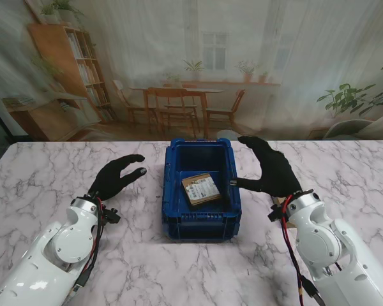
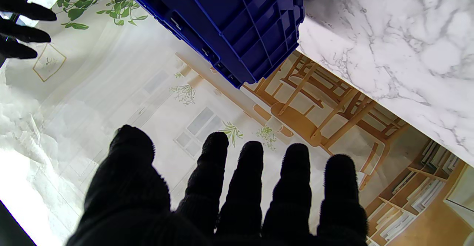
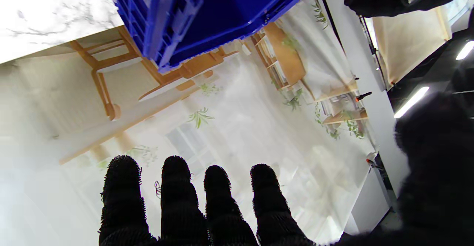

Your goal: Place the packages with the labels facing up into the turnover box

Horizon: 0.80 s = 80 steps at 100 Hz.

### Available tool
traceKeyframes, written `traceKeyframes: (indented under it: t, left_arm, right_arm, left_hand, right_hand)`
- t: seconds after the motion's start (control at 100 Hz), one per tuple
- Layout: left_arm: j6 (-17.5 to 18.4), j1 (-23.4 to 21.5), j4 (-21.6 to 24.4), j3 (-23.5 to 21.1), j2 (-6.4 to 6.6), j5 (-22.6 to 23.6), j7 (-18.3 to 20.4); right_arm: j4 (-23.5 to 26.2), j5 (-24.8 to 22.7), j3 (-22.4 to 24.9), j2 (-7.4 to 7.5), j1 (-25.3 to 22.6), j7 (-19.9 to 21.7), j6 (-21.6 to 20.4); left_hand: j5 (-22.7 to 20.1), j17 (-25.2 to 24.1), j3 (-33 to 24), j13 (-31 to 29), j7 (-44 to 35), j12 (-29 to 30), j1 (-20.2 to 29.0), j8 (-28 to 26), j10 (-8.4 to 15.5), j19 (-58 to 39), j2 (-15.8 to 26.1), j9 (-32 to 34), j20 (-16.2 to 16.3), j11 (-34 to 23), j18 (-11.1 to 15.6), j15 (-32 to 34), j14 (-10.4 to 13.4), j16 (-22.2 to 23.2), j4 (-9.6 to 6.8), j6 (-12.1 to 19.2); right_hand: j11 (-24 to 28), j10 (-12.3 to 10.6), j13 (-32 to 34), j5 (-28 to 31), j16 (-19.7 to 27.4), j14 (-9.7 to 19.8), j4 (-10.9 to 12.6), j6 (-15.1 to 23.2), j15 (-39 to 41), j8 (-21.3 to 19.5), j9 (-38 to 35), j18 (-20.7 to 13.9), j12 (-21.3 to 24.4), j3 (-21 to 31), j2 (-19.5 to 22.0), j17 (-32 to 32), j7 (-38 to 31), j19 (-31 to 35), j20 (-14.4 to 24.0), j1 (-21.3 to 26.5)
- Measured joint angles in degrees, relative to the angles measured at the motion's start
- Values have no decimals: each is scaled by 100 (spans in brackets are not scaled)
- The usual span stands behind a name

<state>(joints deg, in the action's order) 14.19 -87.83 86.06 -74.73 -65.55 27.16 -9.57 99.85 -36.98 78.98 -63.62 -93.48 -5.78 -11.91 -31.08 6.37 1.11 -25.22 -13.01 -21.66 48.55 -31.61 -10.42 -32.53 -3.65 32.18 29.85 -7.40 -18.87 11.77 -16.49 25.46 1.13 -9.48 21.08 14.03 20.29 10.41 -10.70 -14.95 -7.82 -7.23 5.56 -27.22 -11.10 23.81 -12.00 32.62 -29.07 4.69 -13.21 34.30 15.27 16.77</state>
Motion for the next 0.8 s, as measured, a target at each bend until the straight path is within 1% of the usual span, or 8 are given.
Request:
traceKeyframes:
  t: [0.1,0.2,0.44,0.55,0.65,0.68,0.75,0.8]
  left_arm:
    - [-15,2,1,25,0,-9,1]
    - [-52,25,-1,81,4,-41,1]
    - [-91,94,-18,158,4,-30,49]
    - [-100,90,-14,158,4,-18,50]
    - [-108,72,1,145,4,-15,58]
    - [-110,66,5,140,4,-14,62]
    - [-113,56,11,130,4,-8,68]
    - [-115,51,12,125,4,-8,69]
  right_arm:
    - [-4,-60,63,-33,-250,-307,-8]
    - [-31,-135,106,-62,-436,-464,4]
    - [-297,-450,196,-119,-685,-1025,88]
    - [-396,-652,279,-143,-797,-1232,316]
    - [-478,-675,370,-161,-904,-1360,529]
    - [-507,-683,390,-165,-932,-1400,603]
    - [-608,-759,410,-170,-971,-1541,818]
    - [-683,-865,410,-173,-987,-1641,1079]
  left_hand:
    - [0,0,0,0,0,0,0,0,0,0,0,0,0,0,0,0,0,0,0,0]
    - [0,0,0,0,0,0,0,0,0,0,0,0,0,0,0,0,0,0,0,0]
    - [0,0,0,0,0,-1,0,0,0,0,0,0,1,0,0,0,0,0,0,0]
    - [0,0,0,0,0,0,0,0,0,0,0,0,1,0,0,0,0,0,0,0]
    - [0,0,0,0,0,-1,0,0,0,0,0,0,1,0,0,0,0,1,0,0]
    - [0,0,0,0,0,0,0,0,0,0,0,0,1,0,0,0,0,1,0,0]
    - [0,0,0,0,0,-1,0,0,0,0,0,0,1,0,0,0,0,1,0,0]
    - [0,0,0,0,0,0,0,0,0,0,0,0,1,0,0,0,0,1,0,0]
  right_hand:
    - [36,-30,0,0,0,0,0,0,0,10,0,3,-14,-53,-1,0,-10,9,8,1]
    - [72,-33,0,0,0,0,0,0,0,68,0,4,-20,-53,-1,0,-75,10,11,1]
    - [141,-33,0,0,0,0,0,0,0,149,0,4,-62,-55,-2,0,-80,11,64,2]
    - [142,-33,0,0,0,0,0,0,0,210,0,4,-63,-55,-2,0,-83,11,71,2]
    - [143,-33,0,0,0,0,0,0,0,220,0,6,-63,-55,-2,-9,-89,3,79,2]
    - [144,-33,0,0,0,0,0,0,0,278,0,5,-63,-34,-51,-10,-156,-38,117,-1]
    - [118,-38,0,0,0,0,0,0,0,329,0,6,-10,32,-94,-58,-159,-133,158,-11]
    - [79,-39,0,-1,0,-43,0,0,0,354,0,5,15,101,-188,-80,-161,-190,203,-50]
